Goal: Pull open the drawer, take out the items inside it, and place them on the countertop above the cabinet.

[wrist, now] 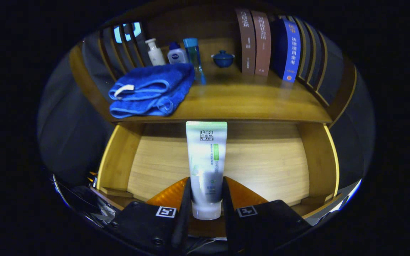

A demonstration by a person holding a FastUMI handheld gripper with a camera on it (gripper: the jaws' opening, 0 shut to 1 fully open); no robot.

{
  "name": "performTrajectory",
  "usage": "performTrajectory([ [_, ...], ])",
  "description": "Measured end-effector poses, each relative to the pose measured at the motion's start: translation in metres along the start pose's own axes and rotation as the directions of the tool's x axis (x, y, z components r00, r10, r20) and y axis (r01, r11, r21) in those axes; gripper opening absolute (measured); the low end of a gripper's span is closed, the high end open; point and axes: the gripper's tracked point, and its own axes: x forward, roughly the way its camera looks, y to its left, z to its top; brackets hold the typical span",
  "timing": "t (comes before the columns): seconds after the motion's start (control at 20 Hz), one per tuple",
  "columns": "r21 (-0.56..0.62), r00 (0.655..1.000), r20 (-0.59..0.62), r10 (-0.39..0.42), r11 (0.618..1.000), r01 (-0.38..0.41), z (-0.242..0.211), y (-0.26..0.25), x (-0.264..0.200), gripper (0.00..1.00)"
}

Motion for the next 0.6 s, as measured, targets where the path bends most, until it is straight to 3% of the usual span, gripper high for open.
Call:
performTrajectory([
  [0.15,0.013,0.996,0.09,0.002,1.0,-0.003,0.039,0.0,-0.016,0.47],
  [0.35,0.05,0.993,0.121,0.011,0.999,-0.017,0.093,0.001,-0.006,0.47],
  [0.6,0.052,0.998,0.065,-0.021,0.998,0.017,0.136,-0.007,0.055,0.47],
])
